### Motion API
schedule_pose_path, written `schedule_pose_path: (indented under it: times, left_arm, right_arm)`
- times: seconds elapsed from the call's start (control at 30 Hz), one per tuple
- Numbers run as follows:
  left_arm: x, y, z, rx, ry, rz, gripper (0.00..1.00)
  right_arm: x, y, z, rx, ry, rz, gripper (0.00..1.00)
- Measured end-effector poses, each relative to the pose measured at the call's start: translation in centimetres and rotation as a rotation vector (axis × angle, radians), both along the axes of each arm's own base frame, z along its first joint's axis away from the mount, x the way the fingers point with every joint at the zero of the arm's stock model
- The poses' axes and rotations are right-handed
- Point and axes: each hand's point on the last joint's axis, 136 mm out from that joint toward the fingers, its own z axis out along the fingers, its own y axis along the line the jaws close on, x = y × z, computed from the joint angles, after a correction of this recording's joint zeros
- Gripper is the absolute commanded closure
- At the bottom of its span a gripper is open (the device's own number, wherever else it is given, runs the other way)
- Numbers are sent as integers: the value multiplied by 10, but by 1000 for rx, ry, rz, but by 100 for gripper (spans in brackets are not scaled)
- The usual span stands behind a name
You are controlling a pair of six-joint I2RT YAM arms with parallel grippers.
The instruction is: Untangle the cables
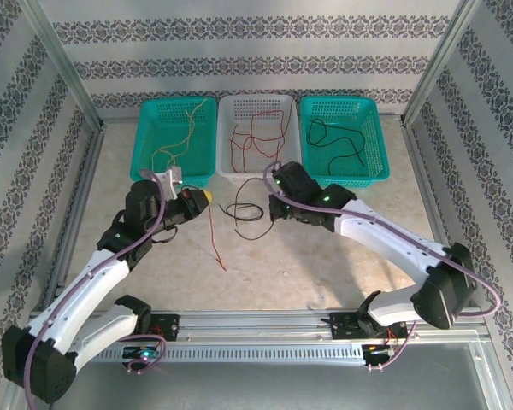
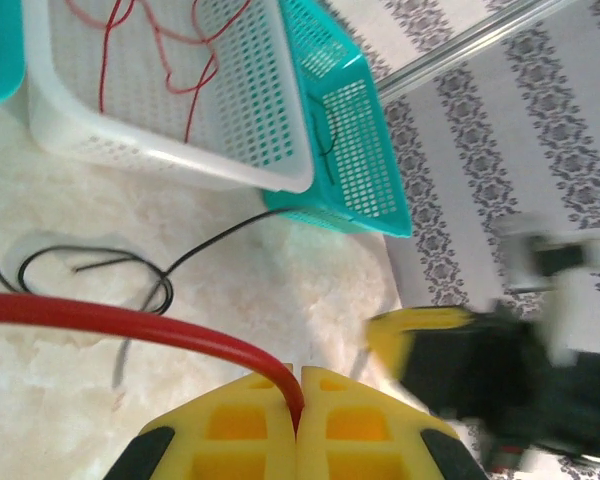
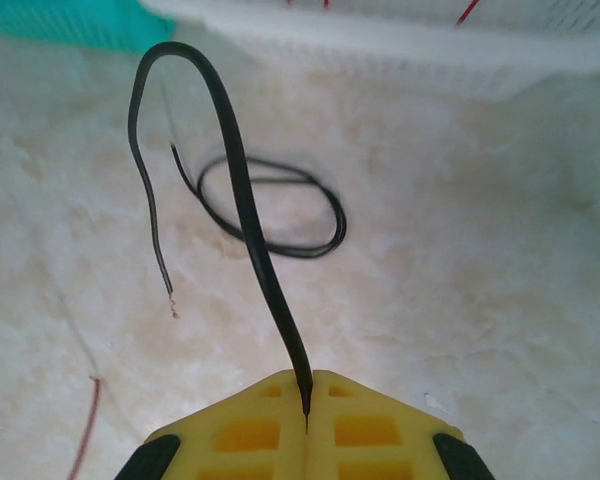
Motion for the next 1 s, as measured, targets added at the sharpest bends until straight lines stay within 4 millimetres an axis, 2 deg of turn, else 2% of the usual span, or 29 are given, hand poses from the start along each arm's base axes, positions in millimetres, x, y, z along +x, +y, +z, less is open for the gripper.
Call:
schedule_pose_path:
  times: [0.1,0.23,0.33,0.47,0.57,0.67,0.77,0.83,0.93,1.0]
  left_arm:
    - [5,-7,-8,-7,23,-10,100]
    - [4,-16,-3,-22,2,-38,100]
    - [4,-18,-2,-25,-4,-43,100]
    - [4,-18,0,-26,-7,-42,100]
    - [2,-17,3,-27,-19,-44,100]
    - [0,-16,8,-31,-36,-45,100]
    - [-3,-14,16,-39,-60,-42,100]
    - [-5,-13,21,-43,-74,-40,100]
    - [-7,-14,22,-41,-83,-46,100]
    - [-7,-13,21,-31,-82,-48,100]
  right_arm:
    - [17,-18,50,43,-84,-79,100]
    - [42,-59,112,86,-185,-216,100]
    - [58,-98,144,102,-236,-330,100]
    - [80,-145,165,100,-261,-468,100]
    - [102,-172,157,87,-232,-543,100]
    - [127,-197,124,70,-146,-608,99]
    - [155,-222,85,55,-45,-672,74]
    - [173,-235,63,45,12,-698,51]
    - [183,-245,40,23,72,-717,44]
    - [179,-243,38,19,88,-712,43]
